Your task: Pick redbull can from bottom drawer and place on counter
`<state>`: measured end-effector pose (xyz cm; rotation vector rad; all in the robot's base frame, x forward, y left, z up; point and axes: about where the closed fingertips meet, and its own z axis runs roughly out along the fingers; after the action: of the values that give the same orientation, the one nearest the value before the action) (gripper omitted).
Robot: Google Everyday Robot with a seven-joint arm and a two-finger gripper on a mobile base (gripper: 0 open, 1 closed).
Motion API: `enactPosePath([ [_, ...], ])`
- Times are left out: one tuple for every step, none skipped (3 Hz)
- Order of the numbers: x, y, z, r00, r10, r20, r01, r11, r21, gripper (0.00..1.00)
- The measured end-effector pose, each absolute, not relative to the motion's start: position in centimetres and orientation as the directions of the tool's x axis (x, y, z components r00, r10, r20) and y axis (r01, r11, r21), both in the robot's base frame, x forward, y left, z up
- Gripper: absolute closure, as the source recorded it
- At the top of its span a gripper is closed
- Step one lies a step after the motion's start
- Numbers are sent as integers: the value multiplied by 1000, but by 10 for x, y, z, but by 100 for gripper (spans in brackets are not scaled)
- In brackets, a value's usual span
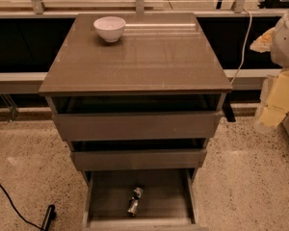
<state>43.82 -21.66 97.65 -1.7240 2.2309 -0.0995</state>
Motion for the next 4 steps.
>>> enactPosePath([
  [438,-217,977,-221,-953,-207,-931,270,-247,0],
  [454,-205,960,-163,-972,-169,-953,200,-228,0],
  [484,-163,893,89,-986,-143,-972,-55,-228,0],
  [494,-138,828,270,-944,-189,-940,-216,-263,0],
])
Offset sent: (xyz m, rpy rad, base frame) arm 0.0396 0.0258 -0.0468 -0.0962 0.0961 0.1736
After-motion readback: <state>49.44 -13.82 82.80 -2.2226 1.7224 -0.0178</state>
